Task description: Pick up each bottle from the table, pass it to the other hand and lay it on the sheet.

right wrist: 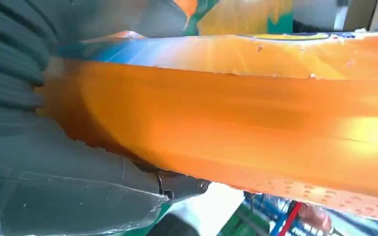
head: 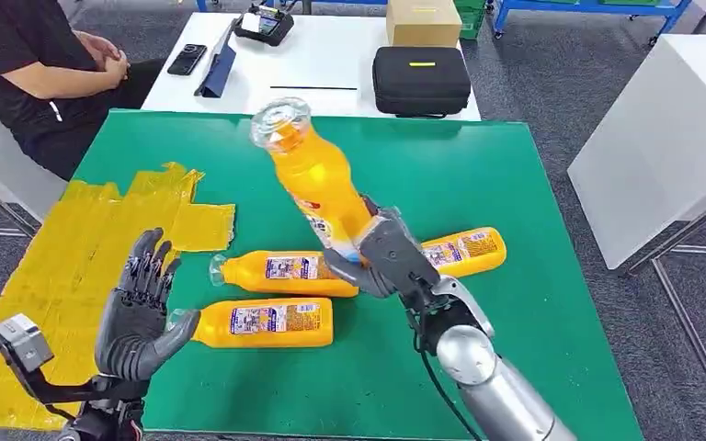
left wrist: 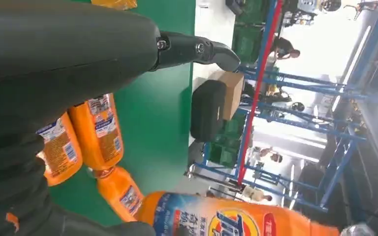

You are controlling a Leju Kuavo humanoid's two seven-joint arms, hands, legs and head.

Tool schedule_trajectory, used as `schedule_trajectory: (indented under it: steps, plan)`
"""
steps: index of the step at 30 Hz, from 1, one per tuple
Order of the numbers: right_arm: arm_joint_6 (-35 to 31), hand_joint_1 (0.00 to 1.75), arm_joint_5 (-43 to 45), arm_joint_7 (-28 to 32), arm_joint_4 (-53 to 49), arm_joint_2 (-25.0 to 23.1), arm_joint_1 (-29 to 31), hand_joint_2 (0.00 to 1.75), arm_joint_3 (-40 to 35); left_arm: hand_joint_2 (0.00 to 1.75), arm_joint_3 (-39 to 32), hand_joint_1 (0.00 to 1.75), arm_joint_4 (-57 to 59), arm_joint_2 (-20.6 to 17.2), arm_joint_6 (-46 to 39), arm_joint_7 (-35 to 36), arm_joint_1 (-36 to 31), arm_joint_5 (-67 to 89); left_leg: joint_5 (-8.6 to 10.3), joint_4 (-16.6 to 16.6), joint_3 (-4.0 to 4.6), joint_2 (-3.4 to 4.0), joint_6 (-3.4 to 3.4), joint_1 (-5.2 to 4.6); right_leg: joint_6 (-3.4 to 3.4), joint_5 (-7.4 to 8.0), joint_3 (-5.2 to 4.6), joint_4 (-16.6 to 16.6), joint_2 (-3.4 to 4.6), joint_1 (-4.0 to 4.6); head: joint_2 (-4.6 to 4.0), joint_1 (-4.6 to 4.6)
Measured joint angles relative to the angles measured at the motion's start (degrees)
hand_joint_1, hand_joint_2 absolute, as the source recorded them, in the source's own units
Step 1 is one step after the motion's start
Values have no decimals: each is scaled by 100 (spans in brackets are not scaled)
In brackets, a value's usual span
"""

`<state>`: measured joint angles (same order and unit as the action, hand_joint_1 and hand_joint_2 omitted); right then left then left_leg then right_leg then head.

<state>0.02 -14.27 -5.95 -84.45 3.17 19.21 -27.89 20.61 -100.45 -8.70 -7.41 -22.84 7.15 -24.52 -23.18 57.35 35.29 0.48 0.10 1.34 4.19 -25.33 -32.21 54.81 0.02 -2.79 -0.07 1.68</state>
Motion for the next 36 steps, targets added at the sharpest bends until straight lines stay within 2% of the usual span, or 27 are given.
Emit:
schedule_trajectory:
  steps: [4, 14, 28, 36]
  plan:
    - [-2, 175, -182, -96, 175, -183, 96, 175, -208, 175, 4, 0, 0, 96, 0, 83, -56, -35, 0, 0, 5, -1, 0, -1, -1, -1, -2, 0, -2, -2, 0, 0]
    - [-188, 175, -1303, -402, 750, -599, 203, 175, -914, 175, 177, 0, 0, 354, 114, 356, -337, -586, 0, 0, 6, -2, 0, -1, 0, 0, -5, 0, -2, -1, 0, 2]
    - [-378, 175, -1294, -413, 1313, -1010, 654, 175, -1267, 175, 448, 0, 0, 566, -77, 448, -640, -778, 0, 0, 8, -2, 0, -1, 0, 0, -7, 0, -2, -1, 0, 0]
    - [-477, 175, -1143, -520, 1359, -1136, 694, 175, -1405, 175, 483, 0, -20, 658, -415, 461, -664, -579, 0, 1, 8, -2, 0, -2, 0, 0, -9, 1, -2, -2, 0, 0]
